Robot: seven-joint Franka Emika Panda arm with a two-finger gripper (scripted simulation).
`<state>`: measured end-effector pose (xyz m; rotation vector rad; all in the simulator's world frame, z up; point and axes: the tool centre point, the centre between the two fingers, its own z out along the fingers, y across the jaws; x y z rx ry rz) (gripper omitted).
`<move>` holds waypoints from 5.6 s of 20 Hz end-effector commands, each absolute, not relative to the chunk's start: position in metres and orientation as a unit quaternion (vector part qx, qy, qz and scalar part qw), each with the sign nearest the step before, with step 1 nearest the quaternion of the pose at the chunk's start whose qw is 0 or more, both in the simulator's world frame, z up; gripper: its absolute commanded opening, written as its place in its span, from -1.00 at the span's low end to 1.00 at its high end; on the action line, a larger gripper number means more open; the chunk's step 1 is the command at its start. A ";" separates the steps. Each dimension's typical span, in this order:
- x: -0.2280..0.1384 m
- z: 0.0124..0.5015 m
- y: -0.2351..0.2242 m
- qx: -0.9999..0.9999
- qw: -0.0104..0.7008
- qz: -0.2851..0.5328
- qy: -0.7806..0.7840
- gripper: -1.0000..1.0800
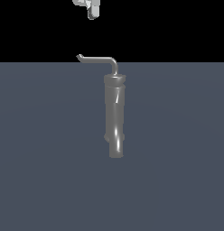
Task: Turn on the faucet by rotating a designated handle.
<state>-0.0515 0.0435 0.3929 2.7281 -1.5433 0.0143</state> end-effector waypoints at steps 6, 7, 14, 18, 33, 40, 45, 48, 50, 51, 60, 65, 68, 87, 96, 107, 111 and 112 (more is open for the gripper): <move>-0.024 0.366 0.055 0.825 0.003 0.004 -0.566 -1.00; -0.020 0.363 0.056 0.818 0.003 0.004 -0.575 -1.00; 0.003 0.335 0.067 0.770 0.002 0.003 -0.638 -1.00; 0.013 0.322 0.073 0.746 0.001 0.002 -0.666 -1.00; 0.028 0.300 0.081 0.706 0.000 0.000 -0.708 -1.00; 0.016 0.300 0.082 0.707 0.000 0.000 -0.708 -1.00; 0.000 0.300 0.083 0.707 0.000 0.000 -0.708 -1.00; -0.009 0.300 0.083 0.706 0.000 0.000 -0.708 -1.00; -0.016 0.300 0.084 0.706 0.000 0.000 -0.708 -1.00; -0.019 0.300 0.084 0.706 0.000 0.000 -0.708 -1.00; -0.049 0.300 0.086 0.706 0.000 0.000 -0.708 -1.00; -0.052 0.300 0.078 0.706 -0.002 0.001 -0.708 -1.00; -0.061 0.300 0.071 0.706 -0.002 0.001 -0.708 -1.00; -0.103 0.300 0.031 0.709 -0.001 0.001 -0.705 -1.00; -0.109 0.300 -0.023 0.707 0.000 0.000 -0.707 -1.00; -0.094 0.300 -0.042 0.716 0.000 0.000 -0.698 -1.00; -0.084 0.300 -0.058 0.714 0.000 0.000 -0.700 -1.00; -0.082 0.300 -0.062 0.713 0.000 0.000 -0.701 -1.00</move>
